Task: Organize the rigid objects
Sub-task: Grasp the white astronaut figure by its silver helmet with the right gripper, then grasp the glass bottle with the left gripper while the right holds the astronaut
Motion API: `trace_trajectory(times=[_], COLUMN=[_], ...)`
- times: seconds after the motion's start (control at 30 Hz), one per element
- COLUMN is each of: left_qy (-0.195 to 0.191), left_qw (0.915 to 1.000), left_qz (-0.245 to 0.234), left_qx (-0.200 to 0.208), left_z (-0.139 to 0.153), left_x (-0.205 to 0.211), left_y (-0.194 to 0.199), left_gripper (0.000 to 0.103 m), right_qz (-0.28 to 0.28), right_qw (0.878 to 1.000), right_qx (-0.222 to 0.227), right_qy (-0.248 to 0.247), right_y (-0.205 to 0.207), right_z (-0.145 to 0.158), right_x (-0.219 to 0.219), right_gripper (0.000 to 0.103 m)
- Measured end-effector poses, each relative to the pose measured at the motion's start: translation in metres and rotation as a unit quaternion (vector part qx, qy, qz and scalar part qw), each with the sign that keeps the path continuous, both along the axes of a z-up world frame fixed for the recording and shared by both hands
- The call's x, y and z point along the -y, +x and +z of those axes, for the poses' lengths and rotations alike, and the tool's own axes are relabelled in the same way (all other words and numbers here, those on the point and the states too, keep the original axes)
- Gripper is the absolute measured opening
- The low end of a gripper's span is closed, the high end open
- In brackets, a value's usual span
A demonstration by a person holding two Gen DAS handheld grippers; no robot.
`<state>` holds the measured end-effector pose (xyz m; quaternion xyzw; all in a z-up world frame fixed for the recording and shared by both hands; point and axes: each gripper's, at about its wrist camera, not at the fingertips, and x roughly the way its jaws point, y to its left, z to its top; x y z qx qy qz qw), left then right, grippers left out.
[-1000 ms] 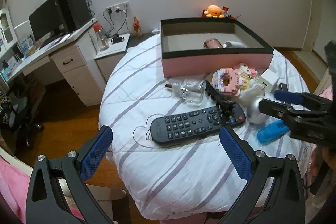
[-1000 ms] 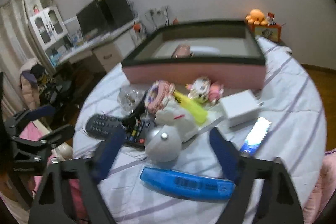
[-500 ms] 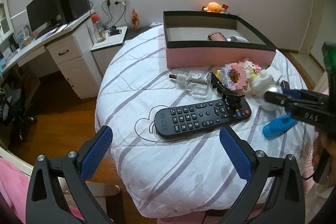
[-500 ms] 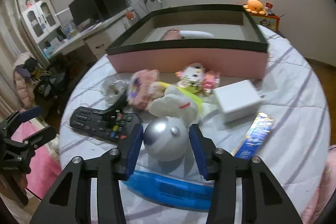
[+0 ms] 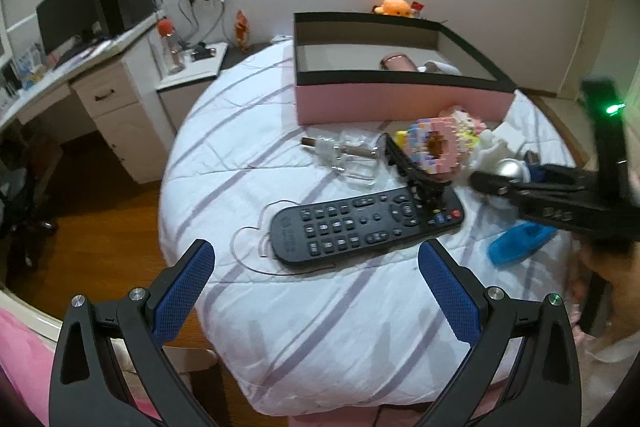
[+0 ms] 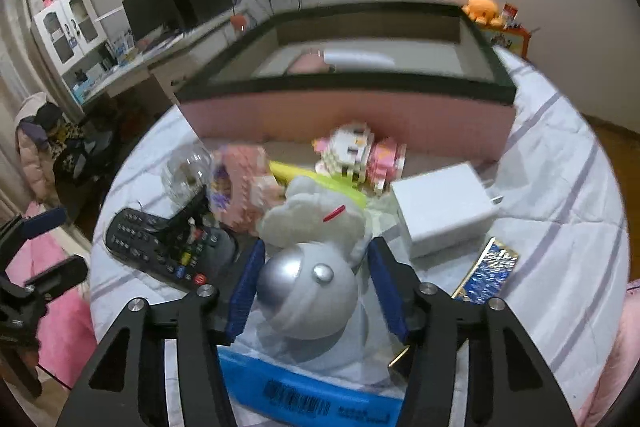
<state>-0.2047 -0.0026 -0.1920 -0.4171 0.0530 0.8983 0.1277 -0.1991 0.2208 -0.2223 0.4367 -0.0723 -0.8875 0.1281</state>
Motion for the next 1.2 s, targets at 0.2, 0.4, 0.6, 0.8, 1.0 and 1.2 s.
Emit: trace_trajectory(times=[0.2, 0.4, 0.6, 0.8, 1.0, 1.2], left_qy=[-0.012, 0.008, 0.003, -0.016, -0.029, -0.03], left_qw=[0.9998, 0.9995, 0.9993, 0.9989, 0.998, 0.9968], left_qz=[0.012, 0.016, 0.018, 0.005, -0.001, -0.016], left_qx=[0.007, 0.026, 0.034, 0.044, 0.056, 0.073], left_z=[-0.004, -0.009, -0.012, -0.022, -0.031, -0.042], left_x=[-0.002, -0.001, -0.011, -0.025, -0.033, -0.041], left_y=[-0.005, -0.018, -0.039, -0.068, -0.096, -0.113], left_gripper=[0.103, 0.103, 0.103, 0.103, 0.103, 0.103], right_qz=[0.001, 0.012, 0.014, 0.013, 0.006, 0.005], right_qw=[0.999, 0.998, 0.997, 0.995, 0.993, 0.992], right_qx=[-0.011, -0.022, -0.041, -0.054, -0.062, -0.062], right_qy=[-0.032, -0.064, -0.067, -0.082, -0.099, -0.109], right_y=[0.003, 0.011, 0.01, 0.002, -0.006, -0.018], right_z=[0.003, 0.013, 0.027, 0.035, 0.038, 0.034], right_x=[-0.011, -0.018, -0.026, -0.039, -0.049, -0.054], right_gripper=[0.055, 0.047, 0.047, 0.047, 0.047, 0.047])
